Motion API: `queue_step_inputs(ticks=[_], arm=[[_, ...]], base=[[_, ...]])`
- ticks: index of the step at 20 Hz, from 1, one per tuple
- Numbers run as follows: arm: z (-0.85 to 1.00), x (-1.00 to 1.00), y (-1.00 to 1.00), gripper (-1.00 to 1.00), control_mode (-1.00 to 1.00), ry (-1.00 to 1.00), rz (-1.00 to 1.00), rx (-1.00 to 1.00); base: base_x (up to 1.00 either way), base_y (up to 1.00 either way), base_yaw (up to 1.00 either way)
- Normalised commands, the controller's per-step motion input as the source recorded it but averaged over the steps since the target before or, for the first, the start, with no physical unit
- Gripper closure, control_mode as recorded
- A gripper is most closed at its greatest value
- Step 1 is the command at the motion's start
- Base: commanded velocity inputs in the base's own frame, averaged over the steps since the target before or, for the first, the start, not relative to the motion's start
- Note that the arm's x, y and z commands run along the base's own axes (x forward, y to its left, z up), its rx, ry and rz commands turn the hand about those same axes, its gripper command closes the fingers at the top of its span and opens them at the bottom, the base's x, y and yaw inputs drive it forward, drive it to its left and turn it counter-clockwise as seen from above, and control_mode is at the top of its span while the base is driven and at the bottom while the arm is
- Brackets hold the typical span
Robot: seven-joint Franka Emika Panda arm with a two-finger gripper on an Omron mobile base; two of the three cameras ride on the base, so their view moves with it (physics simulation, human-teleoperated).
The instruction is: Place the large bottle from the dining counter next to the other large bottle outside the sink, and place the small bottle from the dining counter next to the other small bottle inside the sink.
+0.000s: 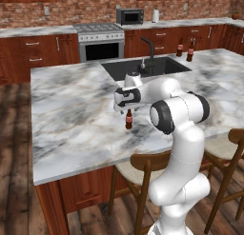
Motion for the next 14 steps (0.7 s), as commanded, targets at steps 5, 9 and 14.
queue_step_inputs(ticks=[5,9,14], arm=[[-0.04,0.0,0.0,-1.0,-1.0,0.01,0.0,0.0],[-0.06,0.0,0.0,-1.0,-1.0,0.0,0.0,0.0],[0.03,0.08,0.0,-1.0,-1.0,0.0,0.0,0.0]], base=[[0.0,0.0,0.0],[0.0,0.0,0.0],[0.0,0.0,0.0]])
